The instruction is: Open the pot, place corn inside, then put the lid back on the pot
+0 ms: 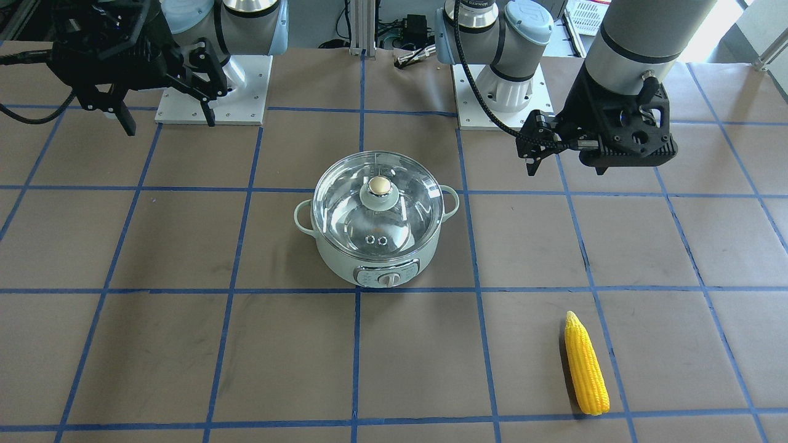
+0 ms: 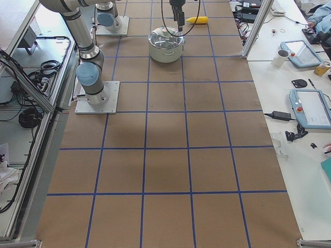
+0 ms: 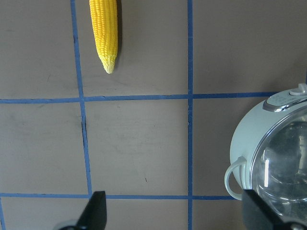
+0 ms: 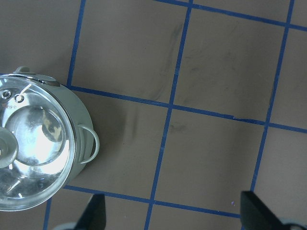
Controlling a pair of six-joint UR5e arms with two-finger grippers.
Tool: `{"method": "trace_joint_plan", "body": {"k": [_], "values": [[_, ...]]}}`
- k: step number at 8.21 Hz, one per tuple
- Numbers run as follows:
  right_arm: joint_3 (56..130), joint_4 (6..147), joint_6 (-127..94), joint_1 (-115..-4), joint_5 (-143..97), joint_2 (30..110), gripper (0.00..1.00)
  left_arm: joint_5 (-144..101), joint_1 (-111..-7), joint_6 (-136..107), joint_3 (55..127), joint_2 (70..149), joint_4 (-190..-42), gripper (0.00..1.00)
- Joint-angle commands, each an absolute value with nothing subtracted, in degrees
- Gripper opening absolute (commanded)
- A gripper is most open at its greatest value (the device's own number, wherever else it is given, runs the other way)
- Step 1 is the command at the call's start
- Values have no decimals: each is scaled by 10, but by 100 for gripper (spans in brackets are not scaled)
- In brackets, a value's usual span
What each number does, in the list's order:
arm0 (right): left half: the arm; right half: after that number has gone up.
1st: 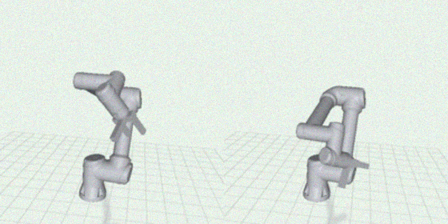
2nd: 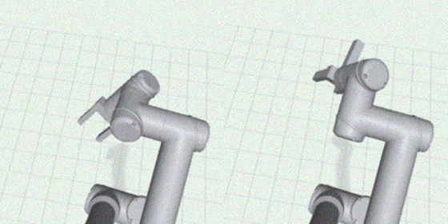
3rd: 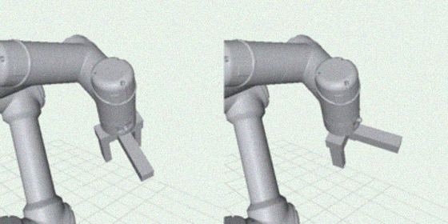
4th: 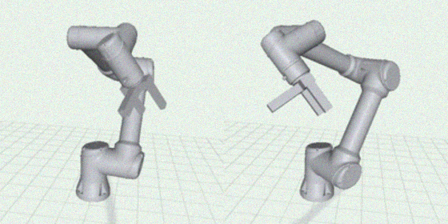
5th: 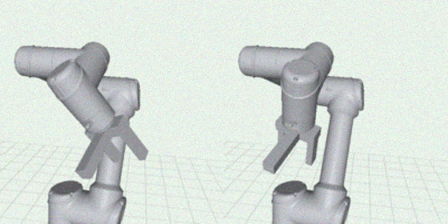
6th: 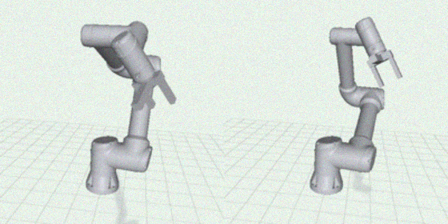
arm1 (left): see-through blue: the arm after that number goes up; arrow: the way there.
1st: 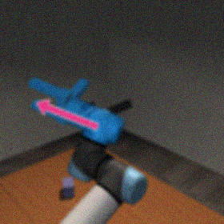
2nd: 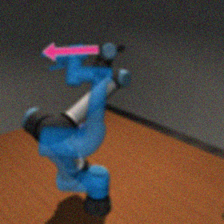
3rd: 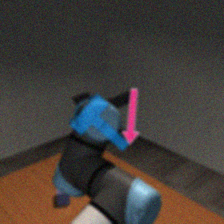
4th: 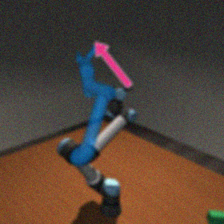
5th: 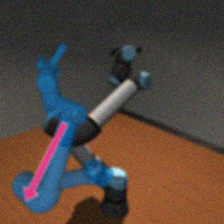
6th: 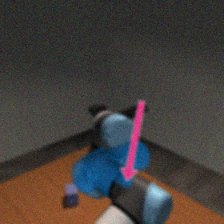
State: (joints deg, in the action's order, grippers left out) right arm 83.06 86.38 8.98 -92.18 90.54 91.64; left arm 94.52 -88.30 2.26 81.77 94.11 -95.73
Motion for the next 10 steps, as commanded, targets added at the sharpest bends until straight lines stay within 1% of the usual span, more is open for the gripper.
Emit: {"method": "trace_joint_plan", "body": {"k": [1,3,5,8,10], "values": [[832,843,78,-920,905,921,100,946,-876,43,817,940,-956,100],[835,841,80,-921,906,922,100,947,-872,64,818,950,-937,100],[838,847,82,-922,898,922,100,949,-858,79,824,968,-876,100],[837,849,82,-922,901,925,100,947,-767,218,825,1025,-799,100],[838,849,76,-924,918,925,100,945,-751,227,825,1069,-741,100]]}}
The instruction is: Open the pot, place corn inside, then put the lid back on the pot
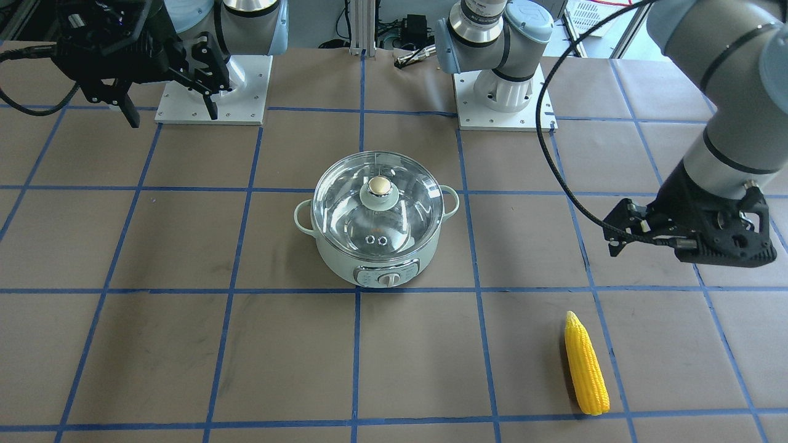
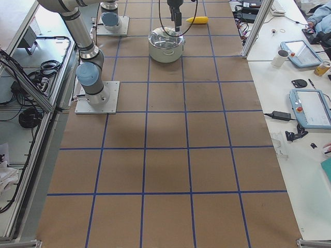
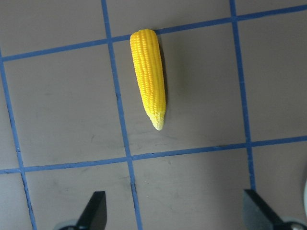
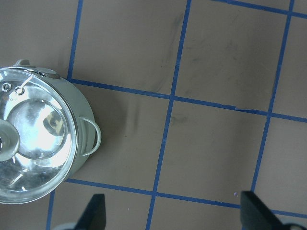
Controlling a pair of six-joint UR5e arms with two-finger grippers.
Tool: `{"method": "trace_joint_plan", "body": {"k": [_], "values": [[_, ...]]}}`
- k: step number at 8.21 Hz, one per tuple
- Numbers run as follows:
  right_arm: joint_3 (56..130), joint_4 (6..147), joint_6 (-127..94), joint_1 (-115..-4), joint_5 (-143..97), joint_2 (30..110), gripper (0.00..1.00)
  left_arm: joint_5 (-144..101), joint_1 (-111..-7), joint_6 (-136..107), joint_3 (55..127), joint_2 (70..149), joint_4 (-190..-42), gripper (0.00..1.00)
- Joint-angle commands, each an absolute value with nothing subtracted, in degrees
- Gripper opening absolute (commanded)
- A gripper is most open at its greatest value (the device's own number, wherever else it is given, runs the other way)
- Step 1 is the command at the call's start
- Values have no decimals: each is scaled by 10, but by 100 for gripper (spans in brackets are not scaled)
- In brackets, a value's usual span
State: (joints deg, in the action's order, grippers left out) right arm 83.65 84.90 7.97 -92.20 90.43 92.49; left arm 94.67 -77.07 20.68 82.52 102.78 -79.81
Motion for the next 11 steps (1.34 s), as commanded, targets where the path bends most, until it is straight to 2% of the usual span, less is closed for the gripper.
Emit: {"method": "trace_joint_plan", "body": {"k": [1,5,8,11], "values": [[838,848,76,-925,910,925,100,923,-751,227,826,1106,-705,100],[838,856,76,-925,872,916,100,860,-749,225,826,1222,-618,100],[839,890,33,-930,867,886,100,860,-749,215,825,1244,-617,100],[841,990,-115,-1043,871,813,100,860,-749,209,825,1280,-617,100]]}}
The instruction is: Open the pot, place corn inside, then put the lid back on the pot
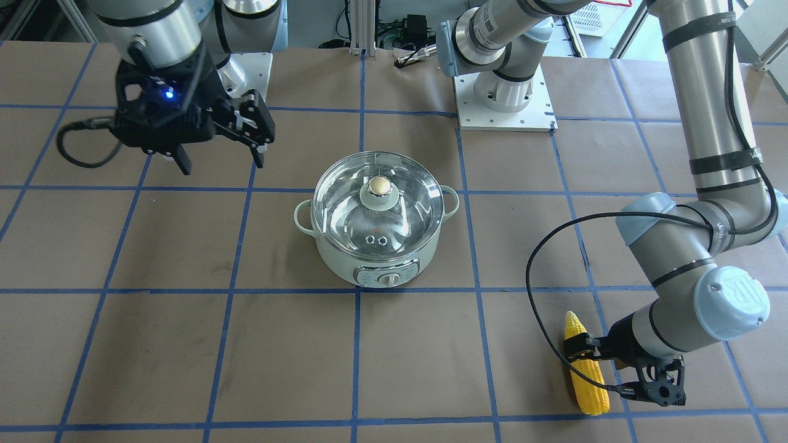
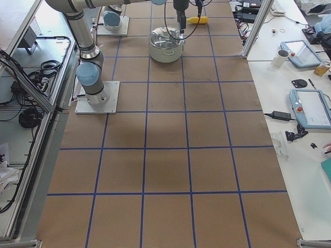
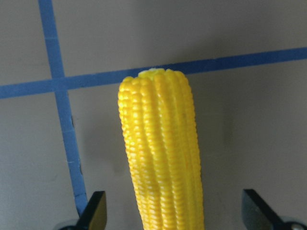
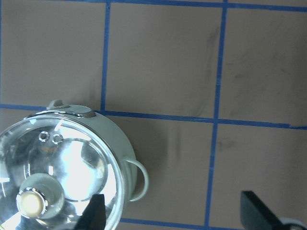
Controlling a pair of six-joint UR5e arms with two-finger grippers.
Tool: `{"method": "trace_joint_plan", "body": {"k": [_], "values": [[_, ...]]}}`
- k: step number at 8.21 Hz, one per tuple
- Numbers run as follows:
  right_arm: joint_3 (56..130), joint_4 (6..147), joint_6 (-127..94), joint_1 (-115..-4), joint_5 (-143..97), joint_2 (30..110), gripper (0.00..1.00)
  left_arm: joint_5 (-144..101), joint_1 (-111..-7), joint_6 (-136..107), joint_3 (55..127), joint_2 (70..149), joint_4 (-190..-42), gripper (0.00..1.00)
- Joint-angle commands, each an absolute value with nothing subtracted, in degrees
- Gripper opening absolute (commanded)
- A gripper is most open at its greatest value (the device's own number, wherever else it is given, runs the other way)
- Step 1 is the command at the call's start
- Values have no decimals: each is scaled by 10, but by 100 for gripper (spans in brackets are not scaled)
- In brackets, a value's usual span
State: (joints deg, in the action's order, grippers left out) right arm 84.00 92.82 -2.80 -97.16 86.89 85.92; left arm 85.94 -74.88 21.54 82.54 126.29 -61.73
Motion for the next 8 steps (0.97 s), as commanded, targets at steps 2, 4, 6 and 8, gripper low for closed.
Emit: {"method": "trace_joint_plan", "body": {"k": [2,4,6,8], "values": [[851,1040,-203,-1099,867,769,100,860,-749,173,825,1295,-617,91],[881,1069,-237,-1144,869,752,100,863,-749,173,824,1299,-617,12],[901,1095,-273,-1163,871,737,100,863,-749,143,824,1289,-625,0],[910,1094,-321,-1180,870,722,100,867,-749,135,821,1266,-663,0]]}}
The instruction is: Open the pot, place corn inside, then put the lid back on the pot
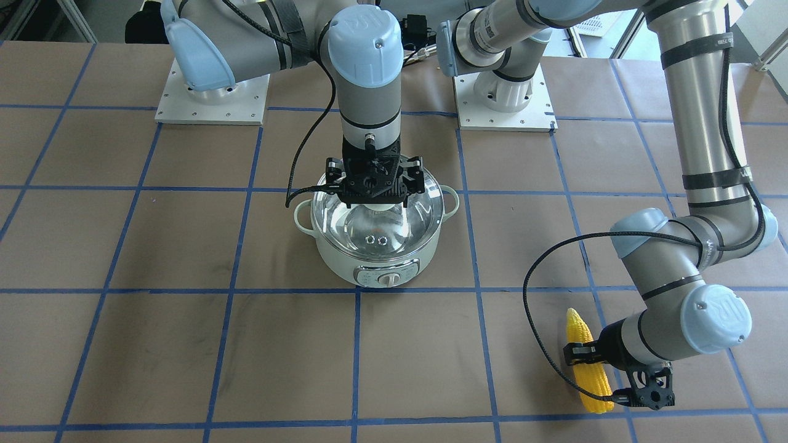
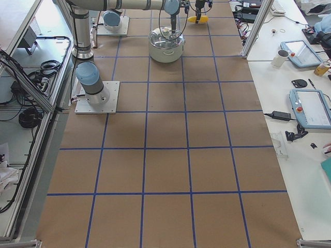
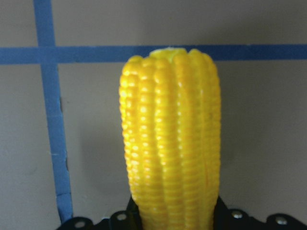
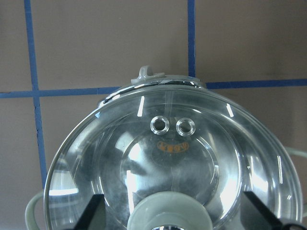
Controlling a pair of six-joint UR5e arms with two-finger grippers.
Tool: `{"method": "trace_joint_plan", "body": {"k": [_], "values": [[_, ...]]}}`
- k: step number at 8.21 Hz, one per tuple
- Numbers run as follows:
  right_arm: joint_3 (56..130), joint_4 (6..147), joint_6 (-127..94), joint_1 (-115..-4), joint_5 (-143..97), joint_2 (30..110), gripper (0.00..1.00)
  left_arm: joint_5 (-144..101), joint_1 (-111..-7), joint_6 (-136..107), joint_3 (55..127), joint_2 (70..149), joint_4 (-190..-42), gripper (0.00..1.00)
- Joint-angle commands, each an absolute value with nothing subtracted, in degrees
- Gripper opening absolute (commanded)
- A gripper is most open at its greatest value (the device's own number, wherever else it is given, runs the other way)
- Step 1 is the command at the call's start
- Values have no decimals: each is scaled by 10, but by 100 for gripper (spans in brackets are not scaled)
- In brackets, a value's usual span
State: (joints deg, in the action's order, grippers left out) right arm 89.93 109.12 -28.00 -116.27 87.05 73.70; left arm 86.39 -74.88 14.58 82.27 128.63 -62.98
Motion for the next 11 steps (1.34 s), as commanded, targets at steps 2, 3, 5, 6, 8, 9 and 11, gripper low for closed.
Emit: {"method": "trace_joint_plan", "body": {"k": [2,3,5,6,8,9,11], "values": [[913,1091,-323,-1183,873,719,100,894,-749,134,818,1217,-703,0],[914,1086,-329,-1183,871,720,99,895,-749,133,818,1189,-736,0],[913,1068,-328,-1183,873,724,99,895,-751,106,822,1131,-773,0],[913,1051,-329,-1183,868,725,99,895,-753,105,822,1126,-773,0],[914,1043,-328,-1184,867,726,97,889,-768,77,821,1115,-773,0],[913,1036,-325,-1184,867,726,86,890,-783,65,821,1108,-772,0],[913,1036,-318,-1184,867,729,67,888,-792,55,822,1109,-772,0]]}}
